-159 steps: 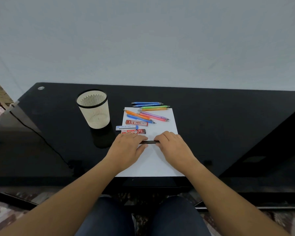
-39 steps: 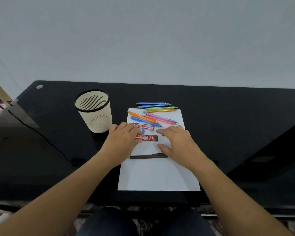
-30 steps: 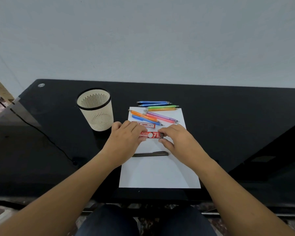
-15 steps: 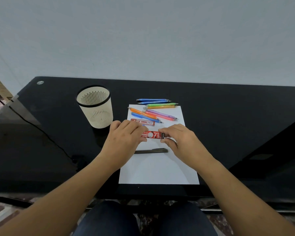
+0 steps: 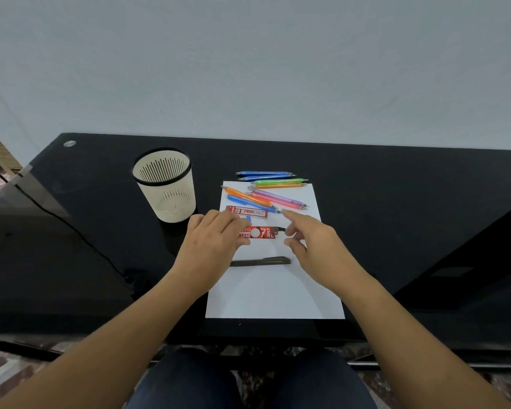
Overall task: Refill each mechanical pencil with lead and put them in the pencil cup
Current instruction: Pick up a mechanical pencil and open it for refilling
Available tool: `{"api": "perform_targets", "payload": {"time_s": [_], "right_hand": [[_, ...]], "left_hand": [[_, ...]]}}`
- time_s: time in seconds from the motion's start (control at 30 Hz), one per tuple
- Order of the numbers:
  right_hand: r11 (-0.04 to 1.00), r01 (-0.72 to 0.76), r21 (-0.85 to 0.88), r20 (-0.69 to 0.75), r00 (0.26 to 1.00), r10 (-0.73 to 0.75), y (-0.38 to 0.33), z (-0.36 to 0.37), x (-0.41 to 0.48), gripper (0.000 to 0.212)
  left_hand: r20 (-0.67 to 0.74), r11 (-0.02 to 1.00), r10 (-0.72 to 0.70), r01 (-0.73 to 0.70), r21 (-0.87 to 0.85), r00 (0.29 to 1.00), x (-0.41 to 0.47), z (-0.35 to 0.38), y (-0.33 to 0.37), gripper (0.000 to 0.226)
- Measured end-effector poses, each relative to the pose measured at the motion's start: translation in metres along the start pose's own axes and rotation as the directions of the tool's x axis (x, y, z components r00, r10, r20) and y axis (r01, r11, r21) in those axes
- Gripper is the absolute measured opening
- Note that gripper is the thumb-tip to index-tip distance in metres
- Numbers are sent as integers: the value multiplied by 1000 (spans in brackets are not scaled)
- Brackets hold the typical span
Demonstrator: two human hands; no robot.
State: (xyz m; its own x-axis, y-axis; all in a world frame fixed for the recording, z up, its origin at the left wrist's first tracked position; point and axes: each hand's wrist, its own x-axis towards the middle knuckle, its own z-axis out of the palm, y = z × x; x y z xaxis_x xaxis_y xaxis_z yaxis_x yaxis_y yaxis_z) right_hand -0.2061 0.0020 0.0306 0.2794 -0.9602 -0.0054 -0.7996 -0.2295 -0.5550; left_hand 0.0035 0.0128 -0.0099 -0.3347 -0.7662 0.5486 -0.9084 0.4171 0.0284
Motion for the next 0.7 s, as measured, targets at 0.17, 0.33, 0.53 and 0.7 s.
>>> {"api": "perform_targets", "payload": {"time_s": [0.17,0.33,0.53,0.7], "right_hand": [[983,-121,136,-51,990,129,-3,10,-6,35],[992,-68,107,-40,997,73,-13,12,-6,24],[997,-52,-56,47,997,54,-18,12,-3,29],[996,-62,-68,80,994,68,-21,8,-2,31]], "left_hand": [[-17,997,56,-56,49,998,9,-10,-5,42],[58,970,190,-196,146,980,14,-17,-11,57],[50,957,203,-209,199,978,14,-16,-11,79],[72,963,164,-175,204,984,12,-12,-9,82]]}}
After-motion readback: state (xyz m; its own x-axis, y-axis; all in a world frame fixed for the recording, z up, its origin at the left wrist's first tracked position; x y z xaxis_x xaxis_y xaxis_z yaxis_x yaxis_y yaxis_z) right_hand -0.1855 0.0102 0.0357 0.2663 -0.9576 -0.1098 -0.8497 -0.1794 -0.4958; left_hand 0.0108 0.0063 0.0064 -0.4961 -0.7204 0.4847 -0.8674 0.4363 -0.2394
